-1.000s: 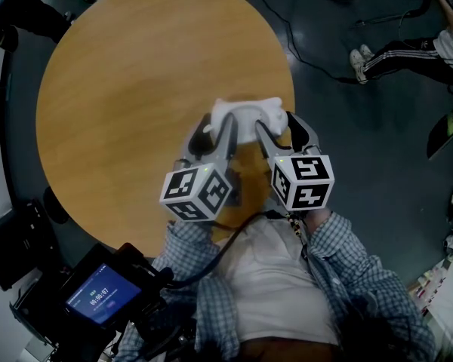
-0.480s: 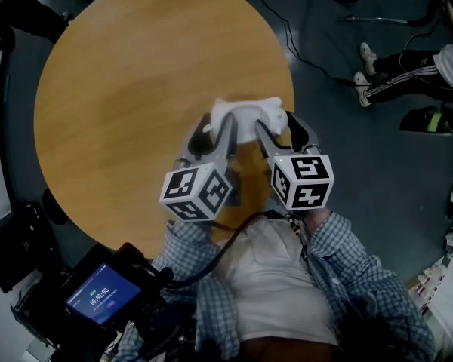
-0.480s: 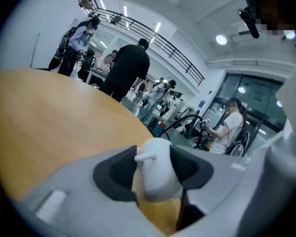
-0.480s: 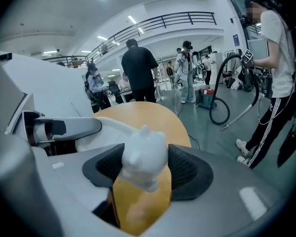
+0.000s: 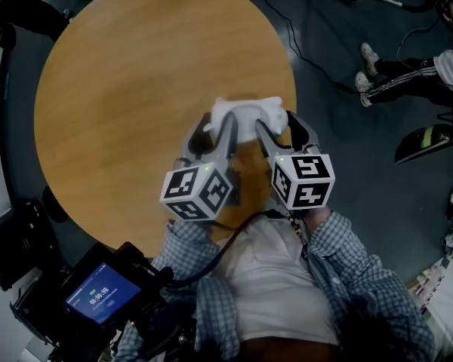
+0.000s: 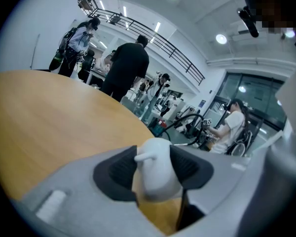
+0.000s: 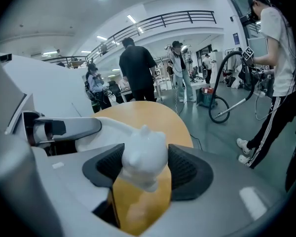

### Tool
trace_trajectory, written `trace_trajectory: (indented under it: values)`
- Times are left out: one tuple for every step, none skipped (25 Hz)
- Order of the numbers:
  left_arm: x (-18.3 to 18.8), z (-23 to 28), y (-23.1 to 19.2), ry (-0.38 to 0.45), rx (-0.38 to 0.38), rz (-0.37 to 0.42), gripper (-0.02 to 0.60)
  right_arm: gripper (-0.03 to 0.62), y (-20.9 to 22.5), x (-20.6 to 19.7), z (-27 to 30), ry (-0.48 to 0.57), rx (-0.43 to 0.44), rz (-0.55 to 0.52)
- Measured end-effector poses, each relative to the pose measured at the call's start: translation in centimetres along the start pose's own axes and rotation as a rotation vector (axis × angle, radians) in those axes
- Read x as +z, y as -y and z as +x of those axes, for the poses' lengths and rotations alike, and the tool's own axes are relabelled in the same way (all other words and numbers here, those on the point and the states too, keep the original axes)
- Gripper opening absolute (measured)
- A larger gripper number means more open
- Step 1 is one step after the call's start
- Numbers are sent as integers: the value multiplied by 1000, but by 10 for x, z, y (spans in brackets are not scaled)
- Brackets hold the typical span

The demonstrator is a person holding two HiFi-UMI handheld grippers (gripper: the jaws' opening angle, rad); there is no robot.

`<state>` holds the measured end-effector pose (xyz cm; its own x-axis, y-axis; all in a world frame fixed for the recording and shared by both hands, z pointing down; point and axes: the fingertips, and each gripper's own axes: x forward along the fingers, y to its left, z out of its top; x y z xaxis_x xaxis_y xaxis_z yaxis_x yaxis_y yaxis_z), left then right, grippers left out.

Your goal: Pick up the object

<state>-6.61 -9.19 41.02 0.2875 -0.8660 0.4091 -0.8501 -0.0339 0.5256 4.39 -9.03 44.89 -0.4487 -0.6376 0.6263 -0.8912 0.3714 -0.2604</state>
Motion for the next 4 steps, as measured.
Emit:
trace_trajectory:
  values:
    - [0,0,0,0,0,2,207,282,0,0,0,-1,1,3]
    - [0,0,0,0,0,5,207,282,0,0,0,-1,2,6]
    - [0,0,1,0,0,7,207,282,0,-1,0,-2,3,9]
    - [0,0,1,0,0,9,207,282,0,-1,0,-3,4,11]
